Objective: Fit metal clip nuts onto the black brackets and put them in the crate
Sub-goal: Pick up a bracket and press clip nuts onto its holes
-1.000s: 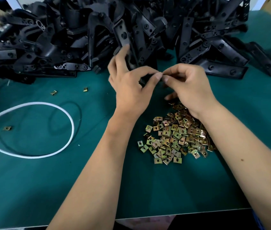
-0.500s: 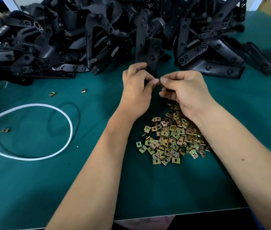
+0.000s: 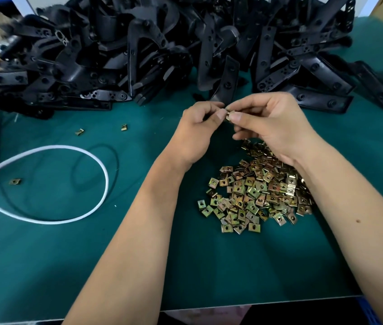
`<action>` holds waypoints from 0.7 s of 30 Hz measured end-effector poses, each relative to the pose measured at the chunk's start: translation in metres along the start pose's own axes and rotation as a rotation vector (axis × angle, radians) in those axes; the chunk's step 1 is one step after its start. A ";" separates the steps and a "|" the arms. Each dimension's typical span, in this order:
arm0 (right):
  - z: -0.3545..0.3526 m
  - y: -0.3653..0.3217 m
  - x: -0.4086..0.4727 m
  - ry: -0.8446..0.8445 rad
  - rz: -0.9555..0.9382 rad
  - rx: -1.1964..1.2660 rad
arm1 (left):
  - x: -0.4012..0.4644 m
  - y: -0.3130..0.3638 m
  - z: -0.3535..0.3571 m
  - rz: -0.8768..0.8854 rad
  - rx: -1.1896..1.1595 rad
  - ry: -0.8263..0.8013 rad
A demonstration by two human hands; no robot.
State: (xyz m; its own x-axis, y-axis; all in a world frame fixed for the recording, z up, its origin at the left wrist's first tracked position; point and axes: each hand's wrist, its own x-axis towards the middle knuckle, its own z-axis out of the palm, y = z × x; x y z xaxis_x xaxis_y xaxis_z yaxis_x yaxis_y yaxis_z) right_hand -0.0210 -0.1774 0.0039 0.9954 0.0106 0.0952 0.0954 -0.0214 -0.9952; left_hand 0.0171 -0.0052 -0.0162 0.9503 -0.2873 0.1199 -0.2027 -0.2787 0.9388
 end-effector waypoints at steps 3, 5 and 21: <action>0.003 0.002 0.001 0.041 -0.048 -0.044 | -0.002 0.004 0.002 -0.017 -0.059 0.026; 0.002 0.003 0.002 0.052 -0.048 -0.053 | -0.002 0.003 0.002 0.033 -0.016 0.035; -0.013 0.006 0.007 -0.046 0.179 0.089 | -0.007 0.003 -0.005 0.236 0.234 0.013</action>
State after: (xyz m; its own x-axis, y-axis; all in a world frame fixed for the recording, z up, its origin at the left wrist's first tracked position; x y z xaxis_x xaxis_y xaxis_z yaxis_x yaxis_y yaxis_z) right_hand -0.0137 -0.1901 -0.0015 0.9948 0.0602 -0.0827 -0.0863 0.0610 -0.9944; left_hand 0.0113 -0.0001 -0.0123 0.8734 -0.3577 0.3304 -0.4646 -0.4091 0.7853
